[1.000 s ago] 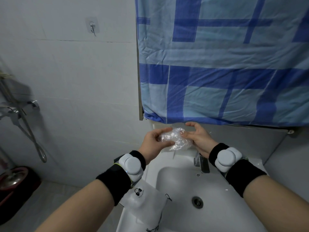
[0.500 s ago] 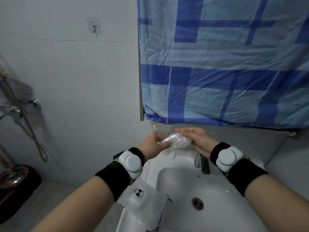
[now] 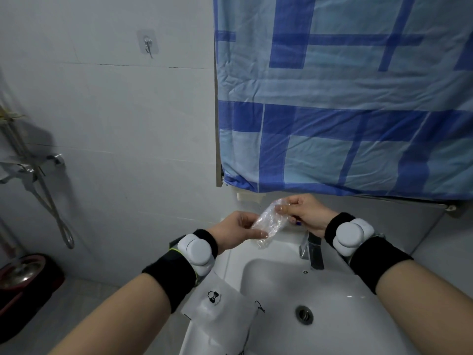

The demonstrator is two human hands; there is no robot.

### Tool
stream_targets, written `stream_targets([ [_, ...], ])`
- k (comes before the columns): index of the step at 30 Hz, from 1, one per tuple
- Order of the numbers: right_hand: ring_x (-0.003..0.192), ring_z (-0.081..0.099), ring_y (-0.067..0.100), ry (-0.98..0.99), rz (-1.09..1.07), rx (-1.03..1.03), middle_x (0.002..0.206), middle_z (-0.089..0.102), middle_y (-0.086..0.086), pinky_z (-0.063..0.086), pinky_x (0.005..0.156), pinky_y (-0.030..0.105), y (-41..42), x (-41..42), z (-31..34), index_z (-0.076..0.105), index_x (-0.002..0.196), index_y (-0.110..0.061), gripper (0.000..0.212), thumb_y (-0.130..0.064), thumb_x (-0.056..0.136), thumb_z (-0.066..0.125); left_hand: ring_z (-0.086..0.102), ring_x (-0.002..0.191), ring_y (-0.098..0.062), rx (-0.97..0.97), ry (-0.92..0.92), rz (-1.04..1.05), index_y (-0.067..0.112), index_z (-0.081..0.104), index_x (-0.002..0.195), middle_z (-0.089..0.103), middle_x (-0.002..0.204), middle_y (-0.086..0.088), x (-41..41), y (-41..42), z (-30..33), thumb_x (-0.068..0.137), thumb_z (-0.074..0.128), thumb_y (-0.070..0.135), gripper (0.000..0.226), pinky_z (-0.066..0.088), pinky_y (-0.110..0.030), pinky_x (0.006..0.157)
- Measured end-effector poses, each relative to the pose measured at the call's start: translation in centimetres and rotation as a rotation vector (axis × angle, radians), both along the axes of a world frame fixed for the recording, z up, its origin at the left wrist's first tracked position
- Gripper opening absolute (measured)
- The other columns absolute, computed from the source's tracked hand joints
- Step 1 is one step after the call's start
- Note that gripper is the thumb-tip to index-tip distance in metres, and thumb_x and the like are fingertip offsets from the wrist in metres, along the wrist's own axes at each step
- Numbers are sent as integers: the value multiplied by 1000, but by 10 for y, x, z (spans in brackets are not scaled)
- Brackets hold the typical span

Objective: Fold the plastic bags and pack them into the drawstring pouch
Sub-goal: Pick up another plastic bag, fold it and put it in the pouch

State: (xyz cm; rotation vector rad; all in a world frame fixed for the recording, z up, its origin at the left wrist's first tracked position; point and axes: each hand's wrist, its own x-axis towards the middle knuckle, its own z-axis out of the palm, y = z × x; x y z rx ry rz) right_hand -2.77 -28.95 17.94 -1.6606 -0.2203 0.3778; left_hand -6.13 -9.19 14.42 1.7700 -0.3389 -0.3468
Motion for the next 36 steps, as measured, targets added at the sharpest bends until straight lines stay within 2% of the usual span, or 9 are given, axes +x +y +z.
stream_targets([
  [4, 58, 45, 10, 33, -14, 68, 64, 68, -2, 38, 60, 20, 5, 2, -2, 69, 85, -5, 8, -6, 85, 62, 56, 80, -15, 54, -45, -37, 8, 69, 91, 63, 84, -5, 0, 1, 3, 79, 70, 2, 14, 46, -29, 83],
  [8, 59, 57, 8, 12, -74, 122, 74, 69, 0, 45, 62, 20, 11, 2, 0, 67, 96, -6, 13, -10, 85, 63, 56, 81, -13, 34, -49, -46, 12, 69, 94, 64, 85, -4, -2, -1, 3, 79, 70, 3, 17, 47, -25, 83],
  [12, 78, 59, 19, 119, -56, 93, 87, 66, 8, 46, 79, 32, 13, -1, -2, 64, 93, -12, 40, -48, 77, 63, 61, 77, -8, -105, -28, 44, 4, 67, 104, 69, 84, 3, -1, -4, -1, 81, 68, 1, 24, 49, -21, 81],
  [14, 71, 54, 18, 127, -19, 6, 79, 66, 6, 43, 69, 28, 13, -6, -3, 64, 87, -12, 44, -51, 67, 67, 60, 74, -6, -139, -32, 90, -4, 65, 105, 69, 80, 5, 0, -6, -2, 81, 67, -1, 25, 49, -22, 79],
  [18, 53, 42, 12, 10, -80, 28, 65, 58, 6, 36, 47, 17, 13, -4, -1, 65, 80, -5, 25, -25, 70, 75, 60, 81, -10, -133, -22, 56, -5, 64, 109, 68, 91, -5, -1, -10, -1, 82, 66, -1, 27, 49, -20, 82],
  [23, 41, 36, 6, -39, -138, 40, 57, 50, 6, 31, 40, 15, 14, -4, -5, 65, 75, -2, 16, -16, 76, 74, 57, 89, -21, -40, 18, 62, -7, 66, 101, 65, 93, -13, -3, -14, -7, 77, 70, -3, 25, 47, -36, 93],
  [28, 33, 31, 5, -36, -194, 29, 47, 45, 0, 27, 35, 15, 12, -7, -7, 63, 80, 2, 22, -16, 76, 75, 53, 65, -1, 122, 0, 114, 15, 60, 114, 62, 91, 1, -7, -16, -3, 72, 79, 11, 47, 44, -13, 66],
  [31, 32, 42, 5, -37, -196, 25, 43, 53, -2, 32, 35, 16, 14, -9, -5, 62, 83, 4, 20, -12, 78, 72, 51, 58, -8, 51, 106, 201, 28, 49, 121, 62, 91, 2, -9, -20, 1, 71, 81, 26, 59, 39, -16, 47],
  [36, 34, 50, 5, -12, -148, 35, 44, 60, -2, 38, 36, 15, 18, -12, 2, 63, 79, -2, 12, -12, 80, 70, 40, 45, -10, 43, 75, 201, 18, 63, 81, 56, 55, 7, -5, -28, -3, 70, 81, 19, 20, 31, -21, 44],
])
